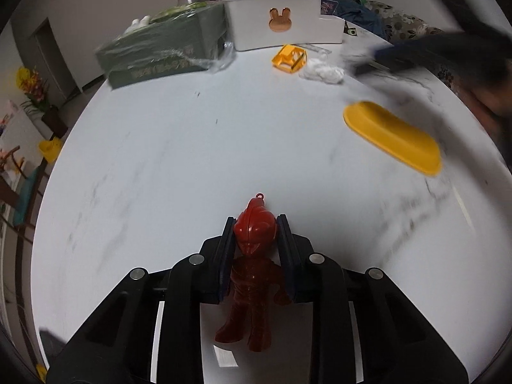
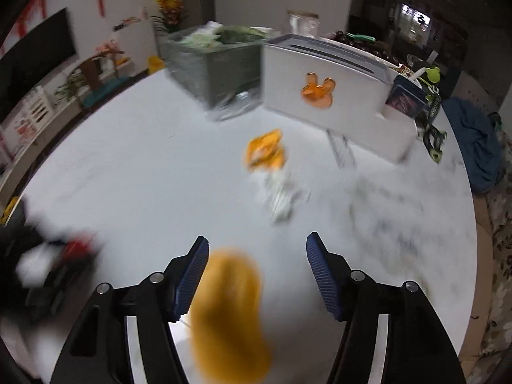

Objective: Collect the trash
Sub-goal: 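Grasp the white crumpled tissue with the right gripper while the left grasps the red figure, then carry the tissue and red figure over the box and open both grippers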

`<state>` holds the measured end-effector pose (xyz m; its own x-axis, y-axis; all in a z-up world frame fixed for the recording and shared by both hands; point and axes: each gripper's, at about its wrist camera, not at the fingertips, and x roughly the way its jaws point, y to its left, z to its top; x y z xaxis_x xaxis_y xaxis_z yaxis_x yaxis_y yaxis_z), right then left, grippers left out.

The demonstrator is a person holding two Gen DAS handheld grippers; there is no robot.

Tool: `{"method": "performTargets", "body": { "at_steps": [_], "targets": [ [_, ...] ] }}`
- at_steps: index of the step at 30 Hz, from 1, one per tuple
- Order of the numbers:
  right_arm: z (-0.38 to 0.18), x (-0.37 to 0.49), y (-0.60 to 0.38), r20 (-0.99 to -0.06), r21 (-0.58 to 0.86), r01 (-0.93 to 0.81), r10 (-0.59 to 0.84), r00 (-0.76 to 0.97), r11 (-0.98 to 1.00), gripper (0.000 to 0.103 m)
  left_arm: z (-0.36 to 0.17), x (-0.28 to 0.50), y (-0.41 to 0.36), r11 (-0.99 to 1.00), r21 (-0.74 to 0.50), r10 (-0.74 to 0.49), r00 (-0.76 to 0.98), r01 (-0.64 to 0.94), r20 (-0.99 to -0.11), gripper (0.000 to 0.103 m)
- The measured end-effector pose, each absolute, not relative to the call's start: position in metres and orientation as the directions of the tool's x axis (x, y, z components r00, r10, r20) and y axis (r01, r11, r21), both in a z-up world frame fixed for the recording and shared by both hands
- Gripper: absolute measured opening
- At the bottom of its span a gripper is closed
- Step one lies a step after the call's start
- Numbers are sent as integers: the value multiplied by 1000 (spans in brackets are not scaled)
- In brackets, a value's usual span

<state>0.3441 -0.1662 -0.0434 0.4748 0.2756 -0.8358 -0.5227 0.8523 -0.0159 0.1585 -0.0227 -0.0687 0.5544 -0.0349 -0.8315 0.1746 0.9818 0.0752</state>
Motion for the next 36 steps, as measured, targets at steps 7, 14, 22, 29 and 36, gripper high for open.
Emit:
{"method": "performTargets", "body": {
  "at_steps": [7,14,22,29,36],
  "targets": [
    [-58,359,-165,-885,38,-476,251,392,879,19,-65,120,-6,984,65,-37,557,163,-830,25],
    [7,214,-194,-799,266,-530,492,346,805,20,-20,79,1,982,33,-85,595,185,-799,25],
    [11,-36,-196,-817,286,-650,534,220,704,20,-6,-29,-14,978,73,-33,487,198,-873,25],
    [-78,-111,-175,-862,359,-603,501,80,713,20,-87,-107,-16,986,-3,-41,232,164,-972,25],
    [-163,-108,-160,-921,263,-543,376,106,798,33,-180,-115,-19,992,-33,-38,41,122,-998,29]
  ]
}}
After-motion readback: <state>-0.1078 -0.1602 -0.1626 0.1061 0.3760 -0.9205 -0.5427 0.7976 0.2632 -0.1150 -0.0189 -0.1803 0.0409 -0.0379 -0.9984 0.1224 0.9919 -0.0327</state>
